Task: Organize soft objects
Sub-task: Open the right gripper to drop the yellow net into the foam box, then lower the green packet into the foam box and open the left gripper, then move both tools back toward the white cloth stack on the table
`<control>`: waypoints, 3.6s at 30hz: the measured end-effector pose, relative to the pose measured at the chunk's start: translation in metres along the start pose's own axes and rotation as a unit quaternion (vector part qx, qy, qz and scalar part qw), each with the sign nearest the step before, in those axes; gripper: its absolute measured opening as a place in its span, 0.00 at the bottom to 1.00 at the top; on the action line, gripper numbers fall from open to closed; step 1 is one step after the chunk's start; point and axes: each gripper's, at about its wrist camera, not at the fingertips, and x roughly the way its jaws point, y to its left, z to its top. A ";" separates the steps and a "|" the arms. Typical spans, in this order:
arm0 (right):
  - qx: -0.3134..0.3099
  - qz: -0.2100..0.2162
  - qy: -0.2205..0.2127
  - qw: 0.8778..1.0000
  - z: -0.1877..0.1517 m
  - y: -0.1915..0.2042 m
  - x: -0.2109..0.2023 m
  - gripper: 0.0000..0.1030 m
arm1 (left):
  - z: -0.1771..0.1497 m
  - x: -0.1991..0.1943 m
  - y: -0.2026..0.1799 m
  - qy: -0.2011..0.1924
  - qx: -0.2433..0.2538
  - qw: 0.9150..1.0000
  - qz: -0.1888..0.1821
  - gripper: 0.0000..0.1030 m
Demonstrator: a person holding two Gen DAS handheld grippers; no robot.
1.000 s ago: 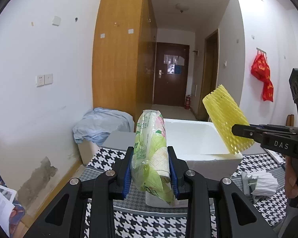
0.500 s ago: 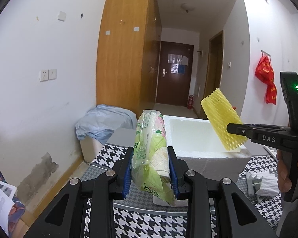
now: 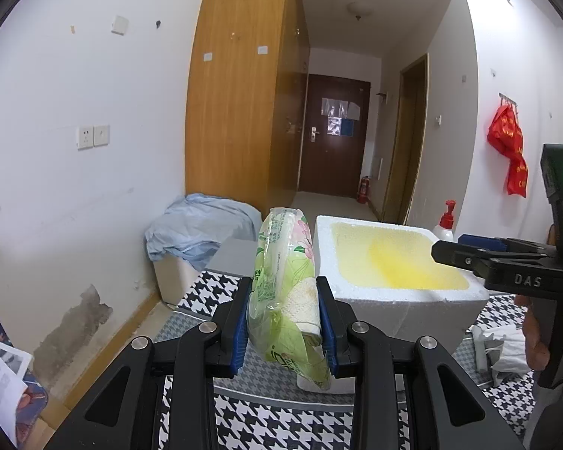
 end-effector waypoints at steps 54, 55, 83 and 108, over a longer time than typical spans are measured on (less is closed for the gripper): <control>-0.008 -0.041 -0.046 0.998 -0.032 -0.030 -0.065 0.96 | 0.036 0.046 -0.073 0.028 0.061 0.993 -0.097 0.33; -0.006 -0.042 -0.046 0.998 -0.033 -0.031 -0.066 0.96 | 0.036 0.048 -0.074 0.030 0.061 0.993 -0.098 0.33; 0.048 -0.080 -0.058 0.994 -0.052 -0.078 -0.082 0.96 | 0.038 0.067 -0.094 0.021 0.065 0.994 -0.085 0.99; 0.061 -0.107 -0.074 0.990 -0.072 -0.075 -0.137 0.96 | 0.028 -0.009 -0.111 -0.028 0.075 0.990 -0.113 0.99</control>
